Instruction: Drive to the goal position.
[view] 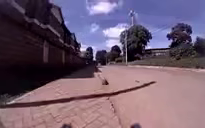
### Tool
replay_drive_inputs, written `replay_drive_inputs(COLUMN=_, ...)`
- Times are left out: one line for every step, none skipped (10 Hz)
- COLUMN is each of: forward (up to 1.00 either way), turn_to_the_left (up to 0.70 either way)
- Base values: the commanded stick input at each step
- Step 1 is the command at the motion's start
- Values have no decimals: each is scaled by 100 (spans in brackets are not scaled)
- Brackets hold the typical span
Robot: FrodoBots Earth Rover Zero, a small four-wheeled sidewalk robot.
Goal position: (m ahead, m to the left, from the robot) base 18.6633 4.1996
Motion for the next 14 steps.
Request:
replay_drive_inputs(forward=0, turn_to_the_left=0)
replay_drive_inputs(forward=0, turn_to_the_left=0)
replay_drive_inputs(forward=0, turn_to_the_left=0)
replay_drive_inputs(forward=0, turn_to_the_left=0)
replay_drive_inputs(forward=0, turn_to_the_left=44)
replay_drive_inputs(forward=0, turn_to_the_left=100)
replay_drive_inputs(forward=0, turn_to_the_left=100)
replay_drive_inputs(forward=0, turn_to_the_left=100)
replay_drive_inputs(forward=0, turn_to_the_left=100)
replay_drive_inputs(forward=0, turn_to_the_left=100)
replay_drive_inputs(forward=0, turn_to_the_left=100)
replay_drive_inputs(forward=0, turn_to_the_left=100)
replay_drive_inputs(forward=0, turn_to_the_left=100)
replay_drive_inputs(forward=0, turn_to_the_left=100)
